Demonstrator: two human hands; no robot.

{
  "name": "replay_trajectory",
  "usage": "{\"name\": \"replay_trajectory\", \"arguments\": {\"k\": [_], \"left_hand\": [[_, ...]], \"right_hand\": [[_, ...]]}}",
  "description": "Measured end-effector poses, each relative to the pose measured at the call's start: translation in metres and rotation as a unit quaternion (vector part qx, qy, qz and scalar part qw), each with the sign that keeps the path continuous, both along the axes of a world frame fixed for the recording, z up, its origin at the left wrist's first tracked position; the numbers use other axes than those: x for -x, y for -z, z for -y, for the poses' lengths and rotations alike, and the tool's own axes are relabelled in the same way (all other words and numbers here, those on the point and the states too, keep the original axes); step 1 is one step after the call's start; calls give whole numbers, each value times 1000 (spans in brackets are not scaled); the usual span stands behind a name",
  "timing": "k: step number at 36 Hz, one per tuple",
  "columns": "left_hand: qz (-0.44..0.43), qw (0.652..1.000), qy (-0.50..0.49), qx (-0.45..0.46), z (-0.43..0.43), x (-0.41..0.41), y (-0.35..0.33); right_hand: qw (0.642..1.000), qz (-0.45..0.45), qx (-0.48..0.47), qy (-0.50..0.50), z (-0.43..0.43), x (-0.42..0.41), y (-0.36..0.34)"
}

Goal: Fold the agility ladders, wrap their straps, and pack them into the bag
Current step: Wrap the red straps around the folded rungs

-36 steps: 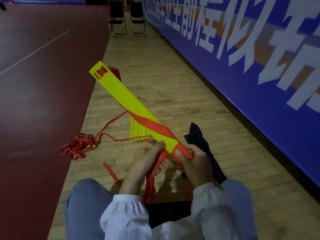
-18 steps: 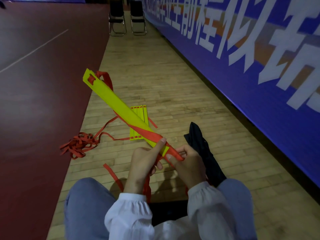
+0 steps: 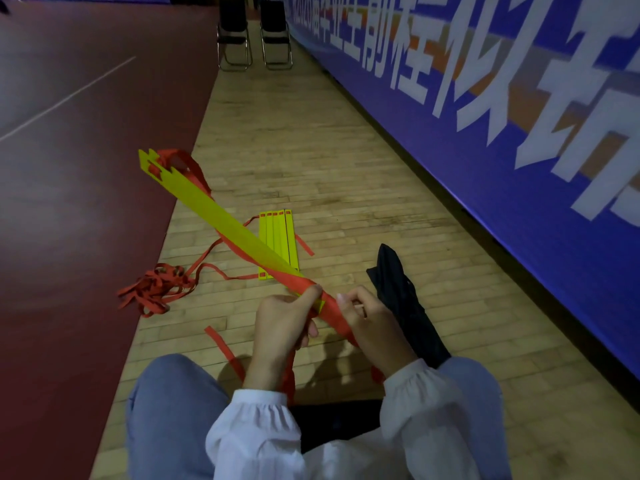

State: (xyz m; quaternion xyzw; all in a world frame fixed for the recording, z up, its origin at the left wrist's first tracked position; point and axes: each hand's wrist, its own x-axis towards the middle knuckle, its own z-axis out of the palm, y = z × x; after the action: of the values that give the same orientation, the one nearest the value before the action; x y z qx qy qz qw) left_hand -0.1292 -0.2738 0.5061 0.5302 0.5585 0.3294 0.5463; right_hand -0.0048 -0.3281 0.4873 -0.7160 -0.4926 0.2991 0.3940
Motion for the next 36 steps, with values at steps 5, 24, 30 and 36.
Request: {"name": "replay_trajectory", "arguments": {"k": [5, 24, 30, 36], "left_hand": [[20, 1000, 20, -14, 2, -3, -3], [29, 979, 139, 149, 0, 5, -6], [6, 981, 152, 124, -2, 9, -9], [-20, 985, 143, 95, -1, 6, -13]], "right_hand": [[996, -37, 73, -48, 5, -3, -3], [994, -90, 66, 0, 7, -12, 21], [997, -62, 32, 33, 8, -18, 25], [997, -48, 41, 35, 5, -15, 28]]}}
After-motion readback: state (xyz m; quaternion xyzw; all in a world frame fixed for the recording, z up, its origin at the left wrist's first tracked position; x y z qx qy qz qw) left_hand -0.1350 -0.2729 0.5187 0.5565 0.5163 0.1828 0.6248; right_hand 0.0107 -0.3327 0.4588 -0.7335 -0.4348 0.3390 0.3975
